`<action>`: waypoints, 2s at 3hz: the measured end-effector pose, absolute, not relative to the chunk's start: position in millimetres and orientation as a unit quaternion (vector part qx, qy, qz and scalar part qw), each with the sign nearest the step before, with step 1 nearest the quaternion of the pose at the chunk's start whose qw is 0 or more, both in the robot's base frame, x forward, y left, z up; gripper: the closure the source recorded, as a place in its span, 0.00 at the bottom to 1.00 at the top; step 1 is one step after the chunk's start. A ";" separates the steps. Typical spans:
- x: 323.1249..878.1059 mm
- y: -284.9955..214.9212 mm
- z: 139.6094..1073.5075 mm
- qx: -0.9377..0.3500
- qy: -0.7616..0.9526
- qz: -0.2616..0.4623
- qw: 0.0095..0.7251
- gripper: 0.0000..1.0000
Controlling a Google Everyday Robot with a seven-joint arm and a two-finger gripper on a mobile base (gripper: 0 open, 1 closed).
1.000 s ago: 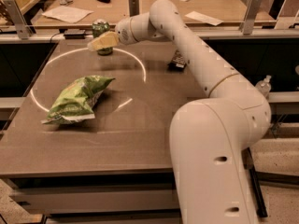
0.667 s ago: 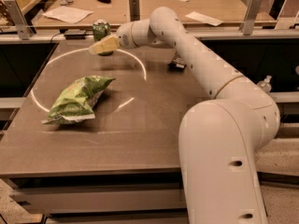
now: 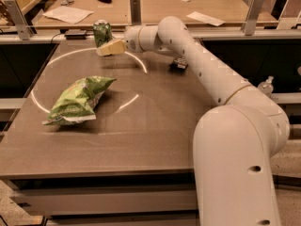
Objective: Pick green can
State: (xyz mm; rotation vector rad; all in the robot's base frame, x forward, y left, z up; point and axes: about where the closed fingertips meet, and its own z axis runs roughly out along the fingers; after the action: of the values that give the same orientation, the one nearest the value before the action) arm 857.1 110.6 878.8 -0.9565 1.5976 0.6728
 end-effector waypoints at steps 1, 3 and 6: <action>863.3 109.1 885.9 -0.408 0.657 0.283 0.567 0.00; 867.9 133.2 895.5 -0.432 0.629 0.306 0.570 0.00; 862.3 161.9 892.1 -0.460 0.614 0.344 0.541 0.41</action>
Offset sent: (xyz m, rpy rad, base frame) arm 0.0193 0.0109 0.0268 0.0489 -0.1171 0.0685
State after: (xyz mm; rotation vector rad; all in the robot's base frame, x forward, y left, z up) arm 862.3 161.9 892.1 -1.0935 1.4586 0.8180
